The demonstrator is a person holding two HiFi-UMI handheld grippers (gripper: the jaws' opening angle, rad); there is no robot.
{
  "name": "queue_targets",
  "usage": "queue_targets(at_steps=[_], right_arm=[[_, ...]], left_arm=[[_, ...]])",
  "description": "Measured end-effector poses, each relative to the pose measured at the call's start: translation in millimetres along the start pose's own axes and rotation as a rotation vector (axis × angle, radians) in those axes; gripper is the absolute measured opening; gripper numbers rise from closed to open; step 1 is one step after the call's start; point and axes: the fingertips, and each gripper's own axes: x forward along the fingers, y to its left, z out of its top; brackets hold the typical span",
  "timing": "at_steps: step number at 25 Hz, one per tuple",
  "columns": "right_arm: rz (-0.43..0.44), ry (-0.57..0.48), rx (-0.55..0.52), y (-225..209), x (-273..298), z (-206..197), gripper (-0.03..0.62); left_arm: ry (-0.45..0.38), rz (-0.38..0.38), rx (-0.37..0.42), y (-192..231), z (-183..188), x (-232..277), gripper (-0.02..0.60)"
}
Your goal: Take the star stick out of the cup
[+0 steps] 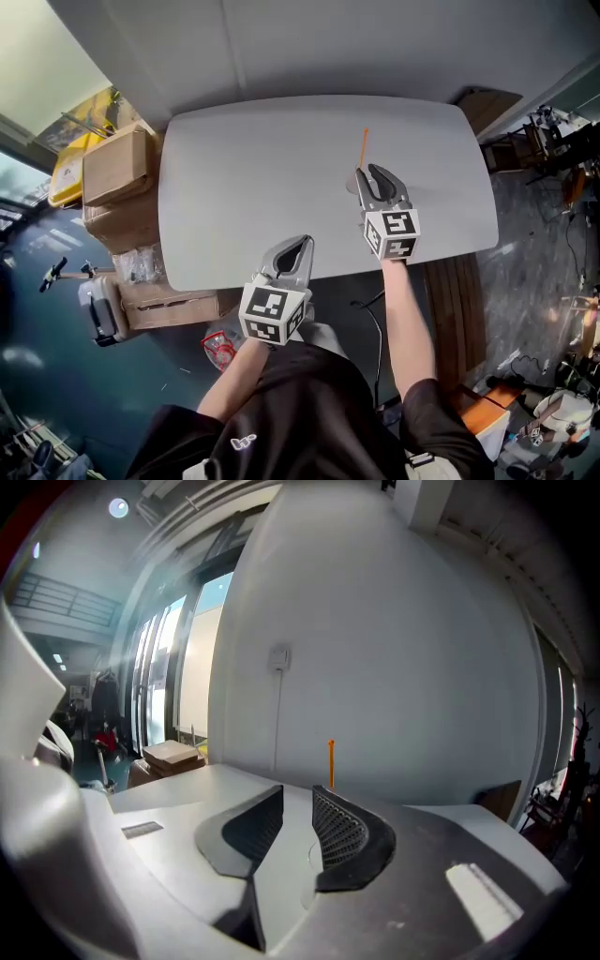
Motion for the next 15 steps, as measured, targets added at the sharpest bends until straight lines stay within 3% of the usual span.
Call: queue_targets(at_steps=[11,15], right_arm=[[-0.053,0.102,-0.085,-26,55,-15,0.101],[-0.056,0.126,-0.065,-31,68,-22,0.106]], left_arm=[[0.032,0.053,0.004,20,-5,-5,0.002],[0.038,0.066,0.001,26,-6,-7,0.002]])
